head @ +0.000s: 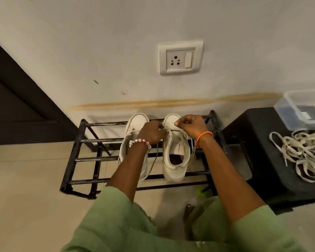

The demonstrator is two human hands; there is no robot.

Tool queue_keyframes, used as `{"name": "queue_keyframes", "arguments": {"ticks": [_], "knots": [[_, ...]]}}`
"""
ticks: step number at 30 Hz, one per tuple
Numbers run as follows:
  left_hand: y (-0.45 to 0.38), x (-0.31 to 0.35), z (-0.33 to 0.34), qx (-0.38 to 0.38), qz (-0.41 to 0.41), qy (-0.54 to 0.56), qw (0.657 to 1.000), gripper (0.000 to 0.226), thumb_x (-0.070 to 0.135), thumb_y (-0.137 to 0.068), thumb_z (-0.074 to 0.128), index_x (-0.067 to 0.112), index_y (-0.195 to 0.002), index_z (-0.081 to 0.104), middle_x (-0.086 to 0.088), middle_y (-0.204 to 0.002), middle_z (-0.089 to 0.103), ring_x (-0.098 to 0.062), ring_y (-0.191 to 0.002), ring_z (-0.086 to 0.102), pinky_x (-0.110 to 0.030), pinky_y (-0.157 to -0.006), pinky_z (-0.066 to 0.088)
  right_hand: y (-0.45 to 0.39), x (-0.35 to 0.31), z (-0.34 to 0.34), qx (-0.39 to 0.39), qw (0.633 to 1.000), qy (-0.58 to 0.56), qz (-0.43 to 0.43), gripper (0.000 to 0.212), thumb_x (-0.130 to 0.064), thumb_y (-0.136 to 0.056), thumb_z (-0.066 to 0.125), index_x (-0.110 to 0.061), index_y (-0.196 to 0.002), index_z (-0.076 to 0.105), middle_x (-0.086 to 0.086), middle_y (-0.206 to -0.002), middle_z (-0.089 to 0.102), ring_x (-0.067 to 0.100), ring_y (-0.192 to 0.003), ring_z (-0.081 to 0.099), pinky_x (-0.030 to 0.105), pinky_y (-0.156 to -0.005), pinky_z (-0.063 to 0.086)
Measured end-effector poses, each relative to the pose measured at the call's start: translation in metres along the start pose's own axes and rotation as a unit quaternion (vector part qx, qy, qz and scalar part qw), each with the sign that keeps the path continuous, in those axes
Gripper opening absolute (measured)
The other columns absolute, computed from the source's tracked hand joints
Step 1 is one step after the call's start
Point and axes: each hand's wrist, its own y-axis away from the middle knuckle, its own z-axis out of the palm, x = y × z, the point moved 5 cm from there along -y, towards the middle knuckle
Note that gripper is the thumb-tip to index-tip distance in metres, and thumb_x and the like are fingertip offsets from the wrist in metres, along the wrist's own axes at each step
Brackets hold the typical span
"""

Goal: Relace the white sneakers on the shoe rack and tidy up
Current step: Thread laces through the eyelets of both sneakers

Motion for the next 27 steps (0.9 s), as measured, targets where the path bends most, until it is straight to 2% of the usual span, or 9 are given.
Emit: {"name": "queue_keyframes", "arguments": {"ticks": [5,8,12,16,19,21,23,25,27], "knots": [[-0.008,0.001,0.002,0.005,0.001,0.024,1.0,0.016,0.025,-0.092,0.06,0.01,-0.087,0.064,-0.009,-0.095,0.068,-0.023,-0.087,0.06,-0.029,-0.074,0.045,-0.004,0.008,0.016,-0.03,0.999,-0.011,0.008,0.009,-0.008,-0.082,0.07,-0.002,-0.089,0.07,-0.003,-0.072,0.061,0.001,-0.067,0.053,0.007,-0.06,0.043],[-0.011,-0.004,-0.001,-0.03,-0.037,0.112,0.993,0.014,0.017,-0.089,0.06,0.006,-0.087,0.068,-0.01,-0.093,0.069,-0.024,-0.087,0.063,-0.035,-0.08,0.051,-0.01,0.01,0.01,-0.038,0.999,-0.015,0.026,0.01,-0.007,-0.084,0.069,-0.001,-0.092,0.068,-0.001,-0.067,0.059,0.005,-0.059,0.051,0.008,-0.05,0.044],[-0.007,-0.011,-0.004,-0.092,-0.15,0.385,0.906,0.013,0.006,-0.087,0.05,0.006,-0.078,0.059,-0.012,-0.091,0.065,-0.027,-0.091,0.063,-0.036,-0.08,0.054,-0.017,0.016,0.006,-0.061,0.997,-0.005,0.057,0.016,-0.006,-0.085,0.067,0.005,-0.097,0.066,0.005,-0.065,0.057,0.007,-0.05,0.052,0.01,-0.045,0.047],[-0.007,-0.014,-0.008,-0.126,-0.179,0.448,0.867,0.027,0.011,-0.087,0.044,0.01,-0.06,0.047,-0.017,-0.1,0.059,-0.029,-0.095,0.059,-0.039,-0.09,0.05,-0.021,0.021,0.006,-0.082,0.995,0.006,0.061,0.018,-0.006,-0.085,0.067,0.004,-0.099,0.066,0.006,-0.069,0.058,0.009,-0.058,0.053,0.01,-0.048,0.049],[-0.006,-0.013,-0.012,-0.105,-0.173,0.383,0.901,0.017,0.014,-0.087,0.049,0.012,-0.071,0.051,-0.012,-0.104,0.063,-0.025,-0.096,0.063,-0.038,-0.088,0.05,-0.021,0.018,0.003,-0.085,0.996,0.016,0.027,0.016,-0.006,-0.084,0.067,0.002,-0.097,0.067,0.004,-0.07,0.06,0.008,-0.059,0.053,0.011,-0.048,0.049],[-0.007,-0.011,-0.015,-0.053,-0.145,0.303,0.94,0.007,0.013,-0.087,0.056,0.012,-0.093,0.052,-0.005,-0.097,0.059,-0.019,-0.088,0.062,-0.025,-0.067,0.051,-0.02,0.014,0.003,-0.102,0.994,0.048,-0.002,0.012,-0.008,-0.082,0.069,-0.003,-0.093,0.07,0.004,-0.074,0.064,0.01,-0.065,0.056,0.013,-0.053,0.05],[-0.006,-0.01,-0.015,-0.01,-0.097,0.242,0.965,0.034,0.01,-0.084,0.065,0.015,-0.112,0.046,-0.003,-0.097,0.052,-0.015,-0.08,0.056,-0.021,-0.057,0.047,-0.018,0.012,0.006,-0.106,0.99,0.095,-0.016,0.01,-0.012,-0.08,0.072,-0.009,-0.09,0.072,0.009,-0.084,0.07,0.018,-0.078,0.063,0.025,-0.071,0.055],[-0.006,-0.007,-0.014,0.019,-0.044,0.166,0.985,0.035,0.01,-0.08,0.071,0.018,-0.11,0.053,-0.005,-0.106,0.054,-0.018,-0.089,0.055,-0.025,-0.067,0.048,-0.019,0.01,0.007,-0.087,0.985,0.149,-0.025,0.012,-0.015,-0.079,0.074,-0.011,-0.09,0.074,0.009,-0.088,0.07,0.022,-0.085,0.062,0.034,-0.082,0.052],[-0.003,-0.006,-0.012,0.022,-0.013,0.103,0.994,0.022,0.013,-0.079,0.074,0.019,-0.098,0.064,-0.002,-0.1,0.059,-0.013,-0.088,0.056,-0.022,-0.07,0.047,-0.018,0.005,0.009,-0.07,0.975,0.206,-0.038,0.013,-0.016,-0.08,0.073,-0.01,-0.092,0.074,0.002,-0.088,0.066,0.014,-0.084,0.057,0.026,-0.076,0.045]]}}
